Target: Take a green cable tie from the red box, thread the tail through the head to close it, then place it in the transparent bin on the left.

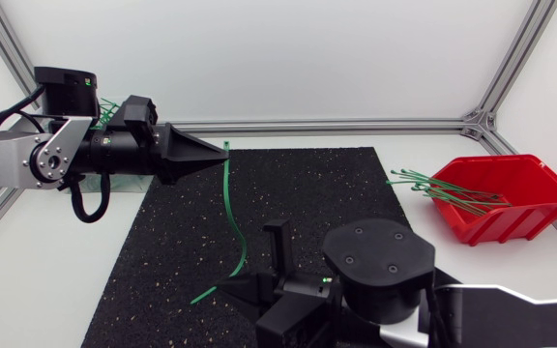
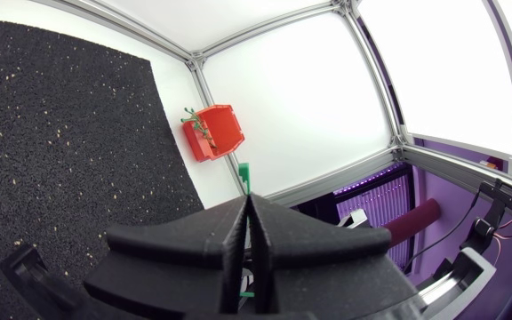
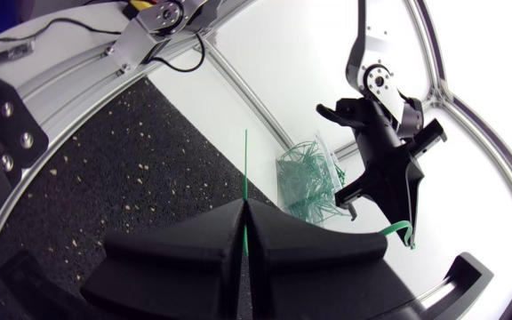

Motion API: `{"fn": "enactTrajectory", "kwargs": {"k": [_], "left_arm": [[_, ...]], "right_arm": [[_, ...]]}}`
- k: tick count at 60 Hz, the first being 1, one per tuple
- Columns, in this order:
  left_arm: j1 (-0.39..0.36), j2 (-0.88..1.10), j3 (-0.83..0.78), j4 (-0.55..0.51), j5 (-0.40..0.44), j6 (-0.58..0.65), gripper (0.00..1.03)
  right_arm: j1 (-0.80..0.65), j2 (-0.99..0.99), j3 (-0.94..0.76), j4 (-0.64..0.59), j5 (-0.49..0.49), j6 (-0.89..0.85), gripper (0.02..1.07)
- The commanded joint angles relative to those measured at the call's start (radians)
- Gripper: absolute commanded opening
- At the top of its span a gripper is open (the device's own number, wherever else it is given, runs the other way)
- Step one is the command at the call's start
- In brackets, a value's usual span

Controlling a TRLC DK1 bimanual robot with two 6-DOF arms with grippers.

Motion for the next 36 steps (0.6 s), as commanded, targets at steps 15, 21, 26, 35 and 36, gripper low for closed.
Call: {"fn": "enactTrajectory", "kwargs": {"k": [15,21,26,35,36], "left_arm": [[-0.04,-0.064,-0.065,0.026,-0.04,-0.014,0.04],[-0.046,-0.095,-0.094,0.06,-0.048,-0.016,0.04],[-0.054,-0.117,-0.114,0.08,-0.061,-0.016,0.04],[-0.085,-0.169,-0.157,0.123,-0.098,-0.017,0.04],[-0.086,-0.17,-0.16,0.124,-0.1,-0.017,0.04]], "right_arm": [[0.017,-0.083,0.01,-0.052,0.026,0.314,0.08],[0.014,-0.133,0.048,-0.216,-0.06,0.395,0.08],[0.0,-0.184,0.082,-0.312,-0.135,0.454,0.08],[0.0,-0.175,0.166,-0.44,-0.119,0.599,0.08],[0.0,-0.176,0.172,-0.449,-0.119,0.607,0.08]]}}
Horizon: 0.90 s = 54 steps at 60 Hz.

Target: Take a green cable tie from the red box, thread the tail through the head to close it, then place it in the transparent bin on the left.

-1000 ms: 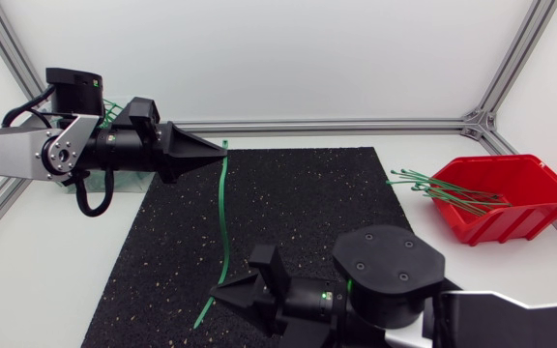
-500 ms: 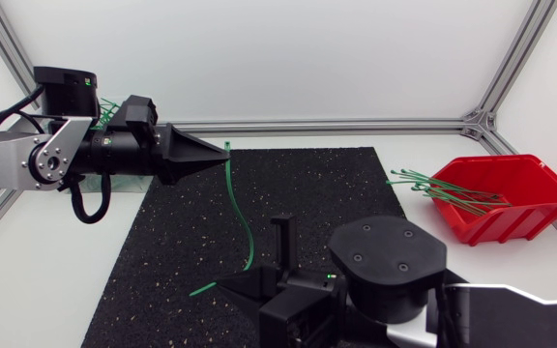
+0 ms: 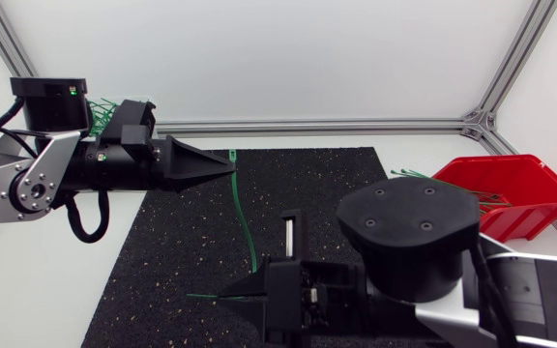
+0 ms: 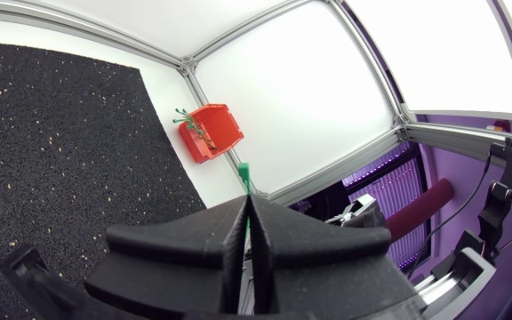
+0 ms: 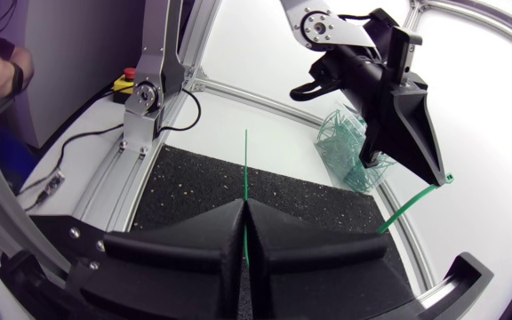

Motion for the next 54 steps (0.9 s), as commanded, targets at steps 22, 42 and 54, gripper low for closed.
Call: {"fn": "enactTrajectory", "kwargs": {"k": [22,42,54], "left_arm": [[-0.066,-0.15,-0.124,0.1,-0.047,-0.022,0.04],[-0.148,-0.337,-0.21,0.13,-0.153,-0.051,0.04],[-0.157,-0.438,-0.276,0.13,-0.191,-0.069,0.04]], "right_arm": [[0.022,-0.073,0.147,-0.244,-0.017,0.424,0.08],[0.006,-0.128,0.32,-0.509,-0.094,0.68,0.08],[-0.034,-0.12,0.379,-0.545,-0.211,0.867,0.08]]}}
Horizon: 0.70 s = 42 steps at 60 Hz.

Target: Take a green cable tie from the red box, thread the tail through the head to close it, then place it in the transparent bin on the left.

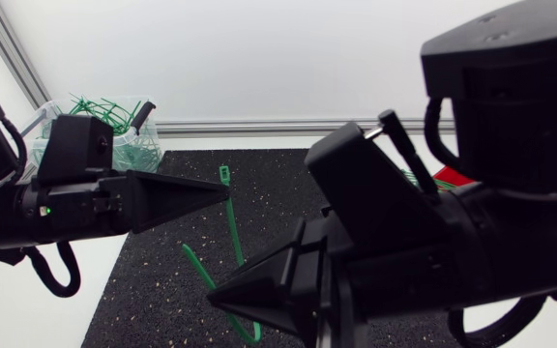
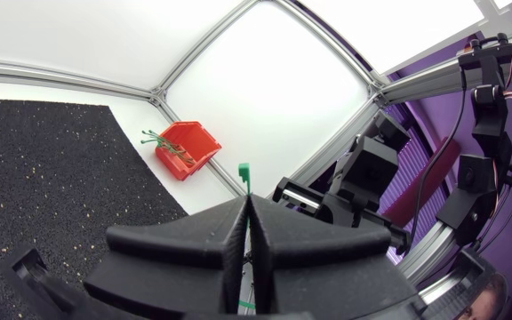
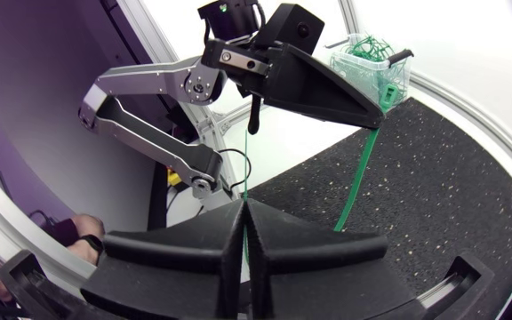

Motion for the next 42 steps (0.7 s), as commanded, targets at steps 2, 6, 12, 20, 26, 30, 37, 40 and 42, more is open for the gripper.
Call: {"fn": "enactTrajectory", "kwargs": {"k": [2,6,12,20,26,30,37,40,42], "left_arm": [[-0.02,-0.041,-0.058,0.012,-0.013,-0.032,0.04],[-0.04,-0.078,-0.081,0.013,-0.046,-0.032,0.04],[-0.066,-0.122,-0.09,0.013,-0.087,-0.044,0.04],[-0.101,-0.151,-0.08,0.013,-0.13,-0.053,0.04],[-0.121,-0.15,-0.064,0.016,-0.161,-0.053,0.04],[-0.141,-0.151,-0.055,0.016,-0.187,-0.053,0.04],[-0.172,-0.156,-0.038,0.025,-0.245,-0.044,0.04],[-0.175,-0.156,-0.031,0.025,-0.253,-0.044,0.04],[-0.176,-0.156,-0.026,0.027,-0.26,-0.041,0.04]], "right_arm": [[-0.025,0.006,0.04,-0.014,-0.048,0.125,0.08],[-0.039,0.015,0.049,-0.01,-0.099,0.198,0.08],[-0.067,0.018,0.07,-0.007,-0.159,0.291,0.08],[-0.097,0.004,0.087,-0.021,-0.19,0.426,0.08],[-0.136,0.006,0.106,-0.033,-0.236,0.518,0.08],[-0.139,0.012,0.141,-0.076,-0.24,0.538,0.08],[-0.139,0.018,0.185,-0.097,-0.249,0.573,0.08],[-0.139,0.027,0.21,-0.117,-0.254,0.587,0.08],[-0.139,0.033,0.224,-0.123,-0.254,0.598,0.08]]}}
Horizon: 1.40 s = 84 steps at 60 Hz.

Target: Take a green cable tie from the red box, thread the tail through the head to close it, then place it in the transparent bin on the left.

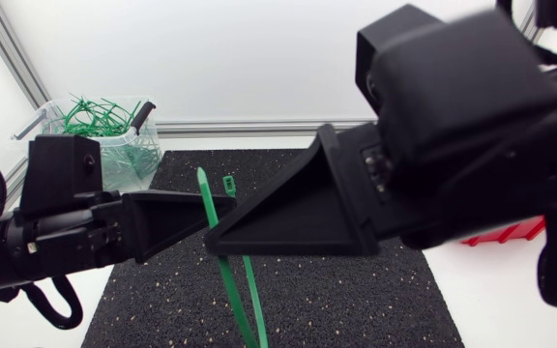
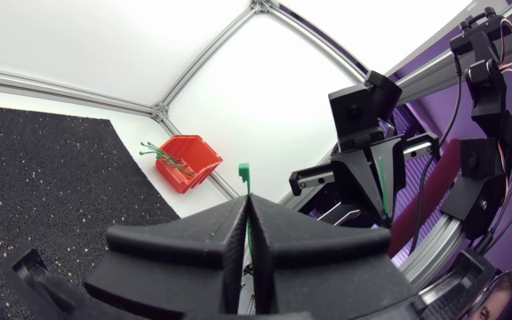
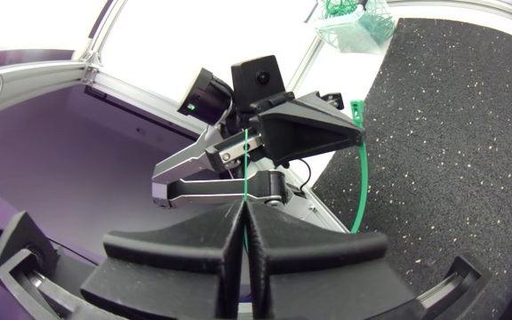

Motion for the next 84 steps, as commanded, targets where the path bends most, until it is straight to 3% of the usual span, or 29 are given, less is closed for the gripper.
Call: {"fn": "enactTrajectory", "kwargs": {"k": [1,23,34,56,84], "left_arm": [[-0.011,-0.017,0.041,0.021,-0.014,-0.009,0.04],[-0.037,-0.034,0.082,0.047,-0.1,0.02,0.04],[-0.084,-0.073,0.067,0.045,-0.168,0.038,0.04],[-0.123,-0.096,0.024,0.056,-0.223,0.069,0.04],[-0.15,-0.069,-0.002,0.114,-0.286,0.129,0.04]], "right_arm": [[-0.003,0.024,0.049,-0.021,-0.008,0.06,0.08],[-0.047,0.092,0.141,-0.058,-0.1,0.224,0.08],[-0.095,0.115,0.169,-0.084,-0.18,0.292,0.08],[-0.185,0.115,0.132,-0.075,-0.292,0.416,0.08],[-0.2,0.161,0.109,-0.058,-0.306,0.454,0.08]]}}
